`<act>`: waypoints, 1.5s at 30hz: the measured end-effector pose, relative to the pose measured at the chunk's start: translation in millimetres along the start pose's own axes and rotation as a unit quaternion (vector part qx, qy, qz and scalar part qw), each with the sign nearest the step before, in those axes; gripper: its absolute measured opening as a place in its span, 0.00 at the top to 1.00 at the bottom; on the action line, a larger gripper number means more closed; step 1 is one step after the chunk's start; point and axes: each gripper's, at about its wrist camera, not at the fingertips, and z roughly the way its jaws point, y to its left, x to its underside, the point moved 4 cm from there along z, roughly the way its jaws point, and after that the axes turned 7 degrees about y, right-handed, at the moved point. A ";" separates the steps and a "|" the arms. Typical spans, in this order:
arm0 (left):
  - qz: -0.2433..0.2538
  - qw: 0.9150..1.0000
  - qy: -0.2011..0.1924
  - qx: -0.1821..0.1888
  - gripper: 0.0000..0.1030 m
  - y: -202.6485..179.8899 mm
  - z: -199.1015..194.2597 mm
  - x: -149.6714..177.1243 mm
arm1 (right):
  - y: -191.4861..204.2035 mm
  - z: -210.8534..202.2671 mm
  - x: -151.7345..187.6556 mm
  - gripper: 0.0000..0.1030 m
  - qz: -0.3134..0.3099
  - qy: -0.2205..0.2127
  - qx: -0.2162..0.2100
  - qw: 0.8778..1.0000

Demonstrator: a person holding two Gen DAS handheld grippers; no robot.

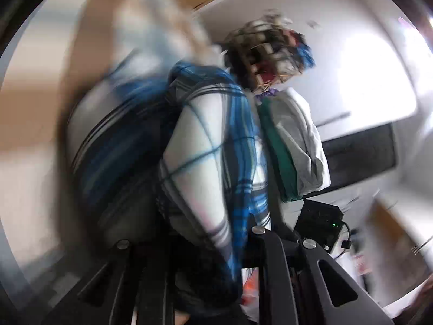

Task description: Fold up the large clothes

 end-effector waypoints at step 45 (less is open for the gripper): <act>0.128 0.990 -0.022 -0.047 0.29 -102.7 -3.7 -26.1 | 41.1 24.1 -46.4 0.56 -0.098 0.042 0.077 0.991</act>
